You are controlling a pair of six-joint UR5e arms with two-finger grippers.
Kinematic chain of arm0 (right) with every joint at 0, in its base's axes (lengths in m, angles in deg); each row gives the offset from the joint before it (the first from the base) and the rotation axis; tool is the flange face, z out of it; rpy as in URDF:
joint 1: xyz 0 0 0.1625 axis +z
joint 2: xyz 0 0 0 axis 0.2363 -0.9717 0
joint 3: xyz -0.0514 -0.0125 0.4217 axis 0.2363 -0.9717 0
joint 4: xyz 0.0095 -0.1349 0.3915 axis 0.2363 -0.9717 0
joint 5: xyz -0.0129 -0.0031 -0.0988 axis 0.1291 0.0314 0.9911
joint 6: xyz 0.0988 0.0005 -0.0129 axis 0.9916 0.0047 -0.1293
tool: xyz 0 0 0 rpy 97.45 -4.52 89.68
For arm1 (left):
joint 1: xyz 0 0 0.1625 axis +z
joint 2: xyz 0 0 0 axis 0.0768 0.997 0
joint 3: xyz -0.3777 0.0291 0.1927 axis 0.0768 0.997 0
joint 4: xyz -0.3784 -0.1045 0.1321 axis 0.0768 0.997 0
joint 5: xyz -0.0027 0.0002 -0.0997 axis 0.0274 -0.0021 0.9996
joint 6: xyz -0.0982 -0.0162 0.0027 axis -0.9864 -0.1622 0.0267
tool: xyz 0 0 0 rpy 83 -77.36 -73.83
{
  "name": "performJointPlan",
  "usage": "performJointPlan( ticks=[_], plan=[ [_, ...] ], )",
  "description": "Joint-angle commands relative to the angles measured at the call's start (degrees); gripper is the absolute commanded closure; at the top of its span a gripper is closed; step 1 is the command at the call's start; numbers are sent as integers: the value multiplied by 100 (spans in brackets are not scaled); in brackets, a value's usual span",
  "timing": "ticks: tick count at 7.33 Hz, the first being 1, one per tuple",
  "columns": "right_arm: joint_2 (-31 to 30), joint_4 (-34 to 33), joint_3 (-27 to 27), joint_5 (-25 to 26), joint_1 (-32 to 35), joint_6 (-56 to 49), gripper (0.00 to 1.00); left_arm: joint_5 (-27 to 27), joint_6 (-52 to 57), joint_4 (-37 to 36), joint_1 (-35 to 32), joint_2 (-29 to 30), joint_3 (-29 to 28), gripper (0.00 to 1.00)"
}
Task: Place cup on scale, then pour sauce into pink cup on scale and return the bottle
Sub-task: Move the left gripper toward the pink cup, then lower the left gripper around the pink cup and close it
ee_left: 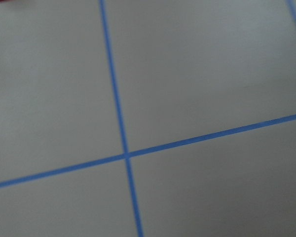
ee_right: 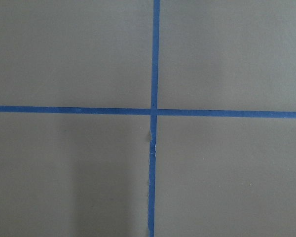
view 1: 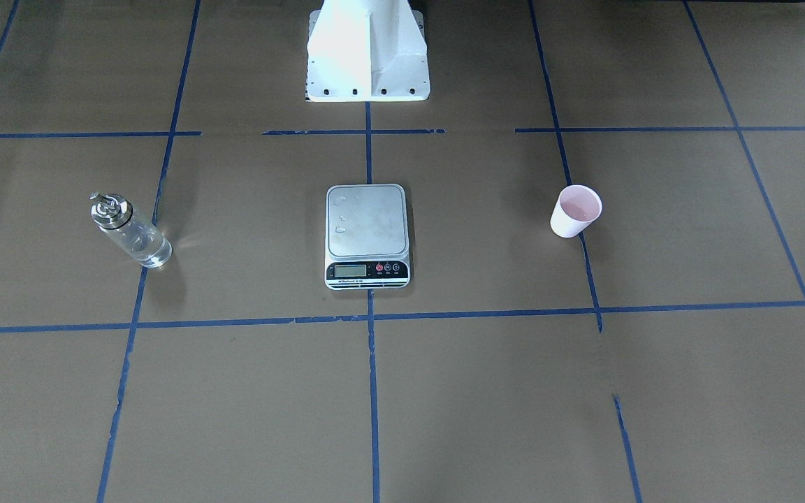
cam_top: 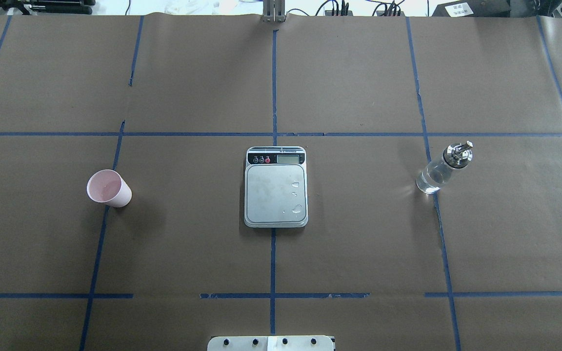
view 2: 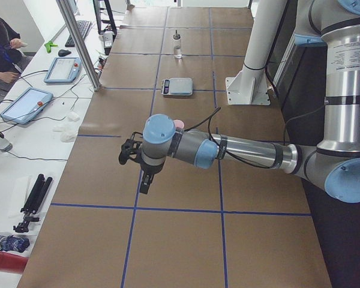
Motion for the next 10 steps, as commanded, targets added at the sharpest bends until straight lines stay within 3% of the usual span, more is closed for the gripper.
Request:
performJointPlan(
  ticks=[1,2,3,5,8,10],
  plan=[
    [2,-3,118,-118,0,1,0,1208,-1526,55,632,190,318,0],
    [63,14,161,-92,-17,-17,0,1920,-1690,-23,662,513,118,0],
    [63,6,153,-92,-44,-17,0,2032,-2101,37,705,603,38,0],
    [81,-3,153,-109,-236,9,0,268,-2899,29,1615,596,605,0],
    [195,-12,136,-47,-456,-17,0,-1581,-5803,518,3423,587,820,0],
    [213,6,178,-83,-518,271,0,-1956,-6437,705,4000,587,645,0]
  ],
)
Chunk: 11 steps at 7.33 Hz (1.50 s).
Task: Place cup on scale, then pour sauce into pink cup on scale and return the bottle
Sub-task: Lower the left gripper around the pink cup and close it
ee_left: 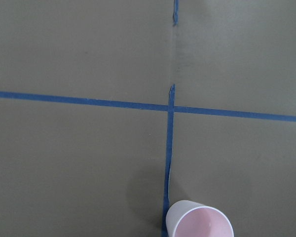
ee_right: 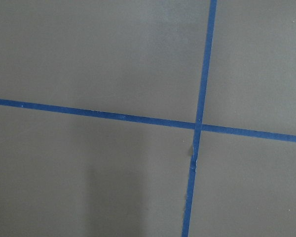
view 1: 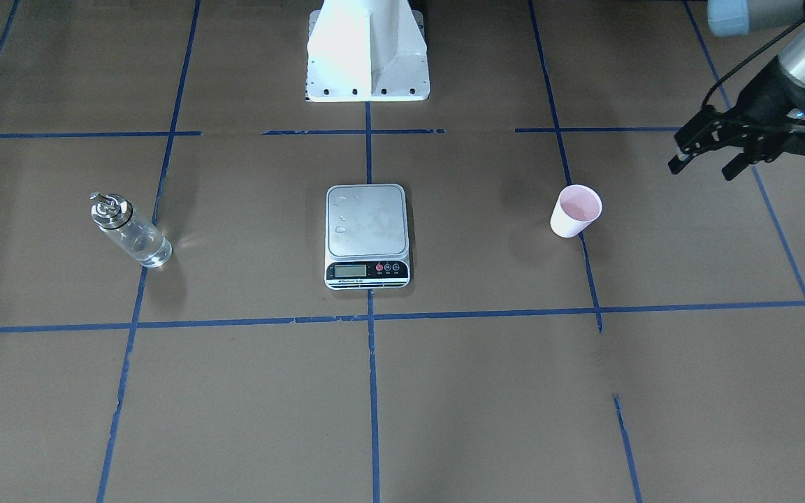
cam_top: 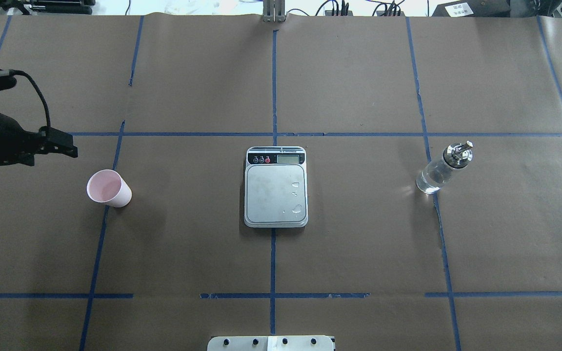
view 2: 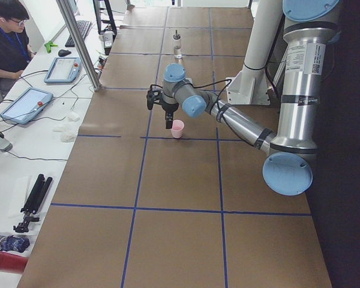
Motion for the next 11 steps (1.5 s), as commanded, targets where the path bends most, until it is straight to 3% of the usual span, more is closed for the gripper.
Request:
performJointPlan(
  ticks=[1,3,8,9,11],
  plan=[
    [15,98,169,-4,-73,454,0,-484,-438,243,533,34,-292,1],
    [16,178,213,-30,-73,465,0,-547,-412,891,674,25,-846,1],
    [16,178,284,-4,-73,483,0,-538,-350,929,877,43,-980,4],
    [16,178,284,-4,-73,483,0,-530,-359,912,938,52,-988,17],
    [16,178,284,-4,-73,474,0,-477,-350,859,947,87,-997,69]
  ],
)
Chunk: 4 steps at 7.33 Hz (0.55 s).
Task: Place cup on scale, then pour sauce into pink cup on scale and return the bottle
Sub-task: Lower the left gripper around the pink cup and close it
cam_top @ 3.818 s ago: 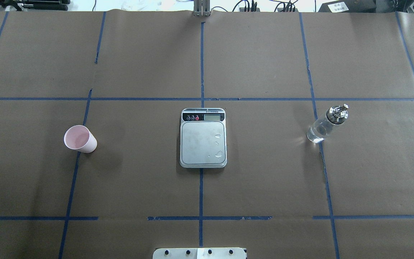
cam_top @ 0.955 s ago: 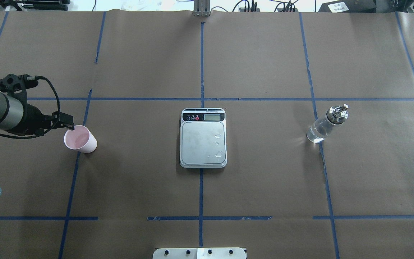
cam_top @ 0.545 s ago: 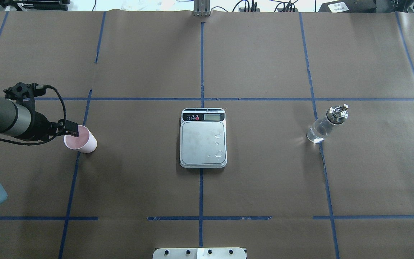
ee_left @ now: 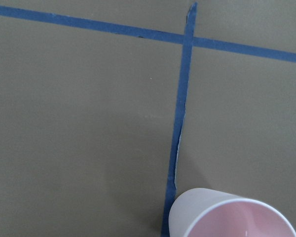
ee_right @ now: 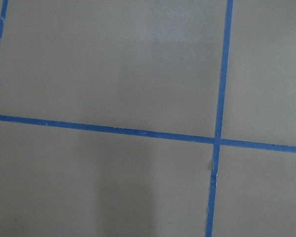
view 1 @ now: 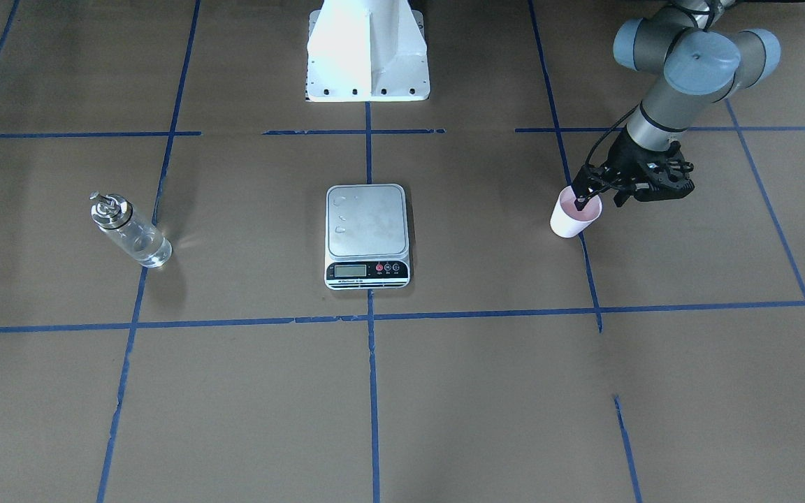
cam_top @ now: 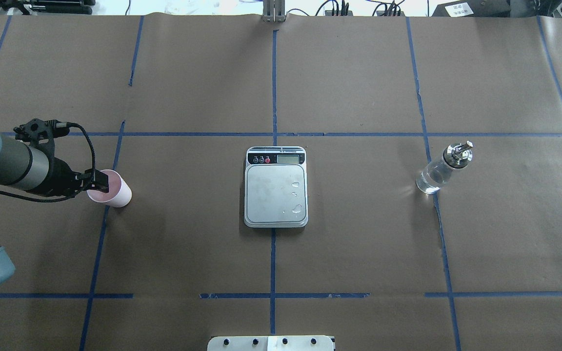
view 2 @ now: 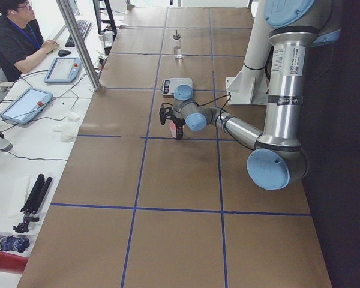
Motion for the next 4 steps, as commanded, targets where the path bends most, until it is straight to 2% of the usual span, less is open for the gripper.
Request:
performJointPlan(
  ticks=[1,3,4],
  plan=[
    [9,0,0,0,0,-3,0,29,-6,-49,13,30,-6,96],
    [9,0,35,-9,0,14,0,64,-58,-145,4,134,29,100],
    [9,0,114,-9,0,49,0,360,-50,-546,-22,144,369,100]
  ],
)
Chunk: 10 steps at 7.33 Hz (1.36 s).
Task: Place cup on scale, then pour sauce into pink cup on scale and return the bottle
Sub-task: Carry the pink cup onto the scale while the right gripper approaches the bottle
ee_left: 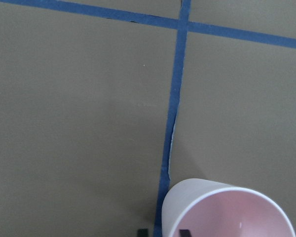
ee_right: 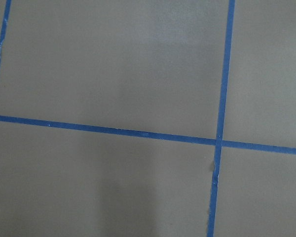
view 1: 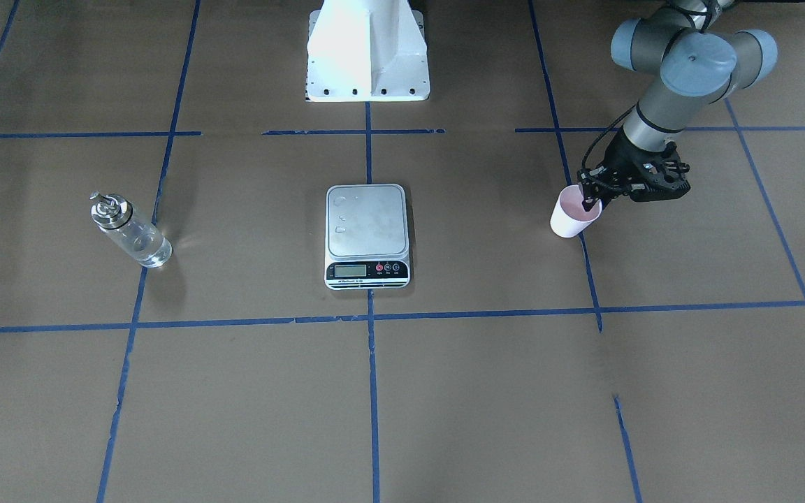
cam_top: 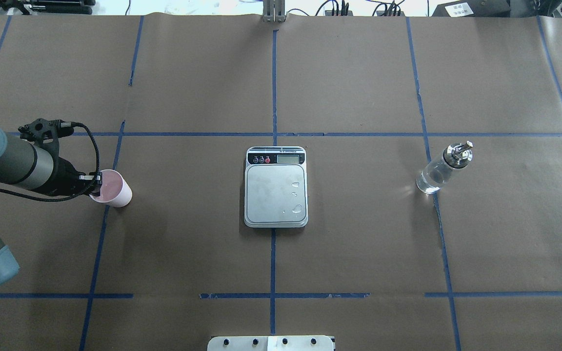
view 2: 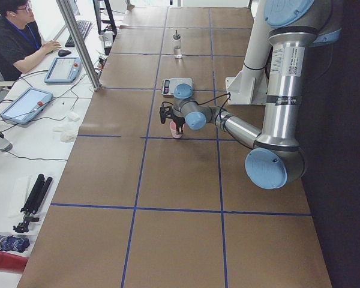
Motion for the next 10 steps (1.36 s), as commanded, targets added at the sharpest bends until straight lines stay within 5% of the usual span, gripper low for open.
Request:
performJointPlan(
  ticks=[1,4,10],
  plan=[
    [61,-18,251,-27,0,276,0,300,8,-1138,-83,108,801,100],
    [62,-53,778,-19,-332,898,0,318,-53,-3908,-207,2317,1054,100],
    [-289,-79,3019,693,-2002,3993,0,328,-2195,-3178,583,3719,-359,100]
  ],
)
